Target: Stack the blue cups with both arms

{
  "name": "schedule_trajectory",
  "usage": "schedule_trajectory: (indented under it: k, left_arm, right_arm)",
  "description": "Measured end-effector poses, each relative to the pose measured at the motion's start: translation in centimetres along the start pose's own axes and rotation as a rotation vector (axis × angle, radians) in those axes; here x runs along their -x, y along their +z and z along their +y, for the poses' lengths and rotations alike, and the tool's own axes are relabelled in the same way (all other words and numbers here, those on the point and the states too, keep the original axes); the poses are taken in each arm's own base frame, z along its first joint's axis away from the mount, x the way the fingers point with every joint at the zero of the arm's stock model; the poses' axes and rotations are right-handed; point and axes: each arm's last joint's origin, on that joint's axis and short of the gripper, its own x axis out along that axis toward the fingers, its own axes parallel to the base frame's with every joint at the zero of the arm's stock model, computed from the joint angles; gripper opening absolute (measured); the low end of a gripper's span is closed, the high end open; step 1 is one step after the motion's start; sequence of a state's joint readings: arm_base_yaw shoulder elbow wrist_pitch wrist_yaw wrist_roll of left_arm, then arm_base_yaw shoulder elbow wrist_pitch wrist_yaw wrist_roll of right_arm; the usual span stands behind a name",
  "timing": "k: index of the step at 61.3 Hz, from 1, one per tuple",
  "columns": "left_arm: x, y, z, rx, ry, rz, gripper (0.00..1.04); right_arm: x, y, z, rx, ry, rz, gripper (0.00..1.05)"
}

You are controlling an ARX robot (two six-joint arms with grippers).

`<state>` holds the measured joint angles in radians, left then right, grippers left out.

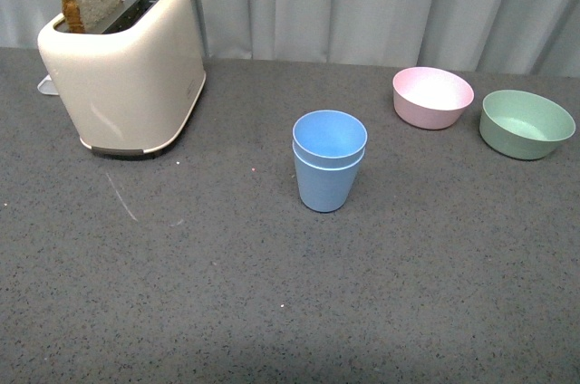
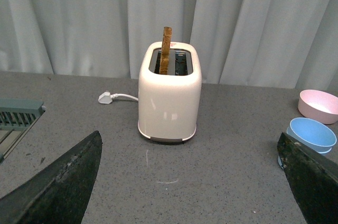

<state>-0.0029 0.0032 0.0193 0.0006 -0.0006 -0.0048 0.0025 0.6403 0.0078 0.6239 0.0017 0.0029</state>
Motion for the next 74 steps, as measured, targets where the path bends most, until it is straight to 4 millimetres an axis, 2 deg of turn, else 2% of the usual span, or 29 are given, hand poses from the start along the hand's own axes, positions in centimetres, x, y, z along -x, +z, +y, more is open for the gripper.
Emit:
schedule_trajectory:
  k: [36, 67, 74]
  left_arm:
    - [0.0, 0.0, 0.0, 0.000, 0.000, 0.000, 0.98]
    - [0.0, 0.0, 0.0, 0.000, 0.000, 0.000, 0.98]
    - [0.0, 0.0, 0.0, 0.000, 0.001, 0.000, 0.98]
  right_arm:
    - [2.1, 0.4, 0.0, 0.000, 0.000, -0.014, 0.01]
    - [3.0, 0.3, 0.0, 0.000, 0.000, -0.018, 0.01]
    - [3.9, -0.1, 0.0, 0.000, 0.003, 0.007, 0.01]
